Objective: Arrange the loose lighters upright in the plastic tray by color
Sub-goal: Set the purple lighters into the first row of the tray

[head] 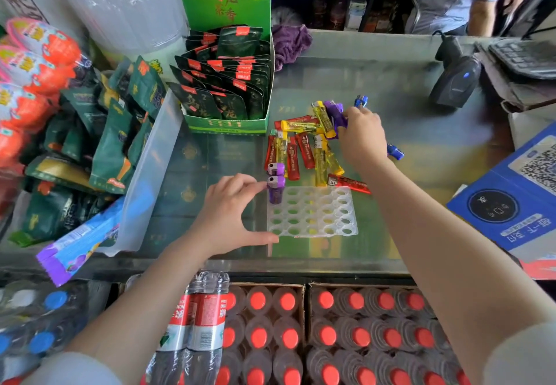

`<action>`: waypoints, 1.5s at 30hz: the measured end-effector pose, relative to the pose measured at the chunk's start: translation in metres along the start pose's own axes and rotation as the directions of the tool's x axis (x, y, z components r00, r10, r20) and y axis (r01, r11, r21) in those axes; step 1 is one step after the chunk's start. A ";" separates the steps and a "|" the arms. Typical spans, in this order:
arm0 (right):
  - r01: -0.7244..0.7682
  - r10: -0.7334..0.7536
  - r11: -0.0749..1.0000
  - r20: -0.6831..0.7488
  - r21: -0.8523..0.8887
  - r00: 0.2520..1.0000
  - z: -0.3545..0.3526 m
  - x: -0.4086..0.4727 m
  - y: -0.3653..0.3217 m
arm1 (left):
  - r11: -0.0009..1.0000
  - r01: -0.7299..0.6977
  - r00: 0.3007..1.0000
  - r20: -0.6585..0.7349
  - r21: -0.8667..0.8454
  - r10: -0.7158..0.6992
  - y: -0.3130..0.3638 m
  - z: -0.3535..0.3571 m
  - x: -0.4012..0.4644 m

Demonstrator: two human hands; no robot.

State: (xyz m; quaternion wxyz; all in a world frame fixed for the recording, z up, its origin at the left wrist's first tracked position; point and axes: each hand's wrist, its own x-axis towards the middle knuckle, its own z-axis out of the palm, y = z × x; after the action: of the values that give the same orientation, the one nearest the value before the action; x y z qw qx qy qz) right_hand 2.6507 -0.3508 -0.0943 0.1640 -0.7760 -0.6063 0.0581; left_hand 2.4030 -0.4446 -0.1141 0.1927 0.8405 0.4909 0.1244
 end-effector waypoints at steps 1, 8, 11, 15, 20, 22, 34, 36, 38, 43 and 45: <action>0.015 -0.015 1.000 0.014 -0.026 1.000 0.001 0.003 -0.001 | 1.000 -0.001 1.000 -0.002 0.004 0.001 0.000 0.000 0.000; 0.077 -0.078 0.997 -0.054 -0.020 0.995 -0.011 -0.013 -0.008 | 1.000 0.020 1.000 0.023 0.004 -0.021 0.003 -0.002 -0.001; 0.057 -0.058 0.892 -0.011 0.448 0.998 -0.023 -0.051 -0.018 | 1.000 0.021 1.000 -0.021 -0.013 -0.021 0.005 0.001 -0.007; 0.002 -0.205 0.637 0.167 0.771 0.964 -0.029 -0.110 -0.024 | 0.998 0.038 0.999 -0.020 -0.044 -0.039 0.010 0.002 -0.013; 0.094 -0.308 0.697 0.179 0.711 0.934 -0.010 -0.147 -0.034 | 0.993 0.064 0.998 0.015 -0.098 -0.063 0.010 0.002 -0.020; 0.148 -0.315 0.741 0.145 0.655 0.938 -0.005 -0.154 -0.040 | 0.992 0.068 0.997 0.029 -0.108 -0.066 0.010 0.002 -0.021; 0.229 -0.312 0.835 0.089 0.501 0.946 0.000 -0.159 -0.044 | 0.979 0.068 0.998 0.015 -0.194 -0.067 0.004 0.007 -0.023; 0.248 -0.330 0.856 0.109 0.454 0.938 0.001 -0.158 -0.042 | 0.979 0.070 0.998 0.019 -0.191 -0.067 0.004 0.007 -0.023; 0.306 -0.380 0.866 0.123 0.395 0.917 -0.003 -0.156 -0.044 | 0.978 0.054 0.999 0.012 -0.200 -0.053 0.005 0.005 -0.023; 0.450 -0.472 0.881 0.215 0.147 0.855 -0.013 -0.150 -0.058 | 0.978 0.045 0.999 -0.012 -0.203 -0.049 0.008 0.004 -0.022; 0.444 -0.459 0.888 0.175 0.119 0.871 -0.012 -0.153 -0.061 | 0.981 0.057 0.998 -0.021 -0.186 -0.062 0.008 0.004 -0.021</action>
State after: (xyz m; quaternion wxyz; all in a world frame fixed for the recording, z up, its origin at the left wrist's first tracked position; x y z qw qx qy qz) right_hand 2.5583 -0.4865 -0.0796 0.1407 -0.5965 -0.7814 0.1176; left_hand 2.4010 -0.4677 -0.1147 0.2671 0.8022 0.5046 0.1747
